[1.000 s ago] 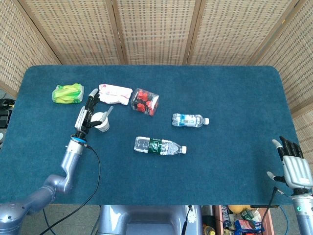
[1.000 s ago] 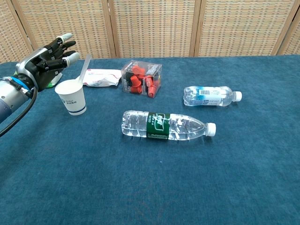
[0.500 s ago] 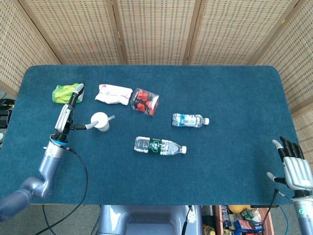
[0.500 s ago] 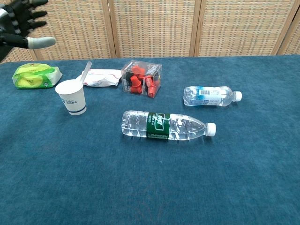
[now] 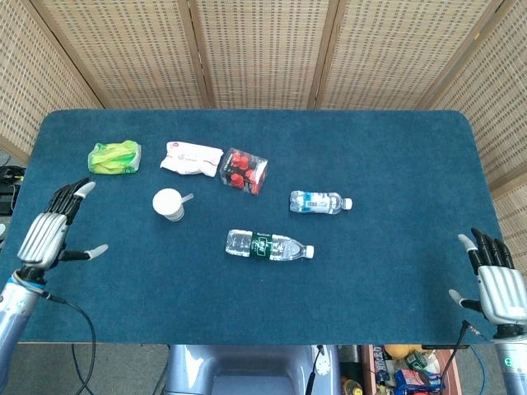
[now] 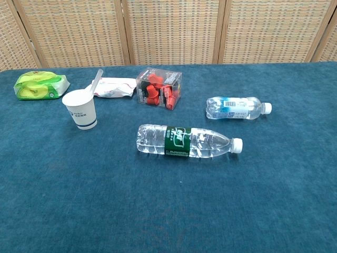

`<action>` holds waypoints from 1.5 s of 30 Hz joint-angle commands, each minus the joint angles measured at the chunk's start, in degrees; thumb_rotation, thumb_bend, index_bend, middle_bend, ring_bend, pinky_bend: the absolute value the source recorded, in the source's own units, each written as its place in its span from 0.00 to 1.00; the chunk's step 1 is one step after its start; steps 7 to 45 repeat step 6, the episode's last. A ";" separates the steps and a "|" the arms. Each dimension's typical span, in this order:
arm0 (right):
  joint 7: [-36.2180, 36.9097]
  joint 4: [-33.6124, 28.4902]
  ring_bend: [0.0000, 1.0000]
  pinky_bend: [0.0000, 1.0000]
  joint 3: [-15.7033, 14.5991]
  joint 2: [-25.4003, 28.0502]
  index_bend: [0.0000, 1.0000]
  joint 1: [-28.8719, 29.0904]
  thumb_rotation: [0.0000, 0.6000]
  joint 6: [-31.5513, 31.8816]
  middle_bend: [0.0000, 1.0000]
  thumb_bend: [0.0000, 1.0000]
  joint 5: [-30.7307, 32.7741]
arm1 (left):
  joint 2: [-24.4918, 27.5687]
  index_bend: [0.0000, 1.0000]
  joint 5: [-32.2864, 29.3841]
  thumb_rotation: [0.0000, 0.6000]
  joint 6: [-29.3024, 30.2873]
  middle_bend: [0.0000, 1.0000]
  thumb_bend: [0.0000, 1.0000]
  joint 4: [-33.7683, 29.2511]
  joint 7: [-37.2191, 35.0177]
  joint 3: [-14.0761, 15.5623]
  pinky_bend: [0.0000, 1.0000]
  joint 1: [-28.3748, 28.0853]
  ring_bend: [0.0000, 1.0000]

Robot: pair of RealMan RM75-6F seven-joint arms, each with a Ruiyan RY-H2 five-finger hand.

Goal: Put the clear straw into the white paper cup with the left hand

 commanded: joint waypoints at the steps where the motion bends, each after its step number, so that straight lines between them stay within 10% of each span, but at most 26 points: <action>1: 0.02 -0.21 0.00 0.00 -0.25 -0.16 0.00 -0.71 1.00 2.07 0.00 0.00 -1.81 | 4.32 0.00 -2.40 1.00 4.18 0.00 0.09 -7.51 10.14 5.20 0.00 7.86 0.00; 45: 0.15 -0.36 0.00 0.00 -0.50 -0.10 0.00 -1.06 1.00 3.03 0.00 0.00 -2.87 | 3.71 0.00 -0.82 1.00 6.57 0.00 0.09 -8.26 12.33 5.71 0.00 10.13 0.00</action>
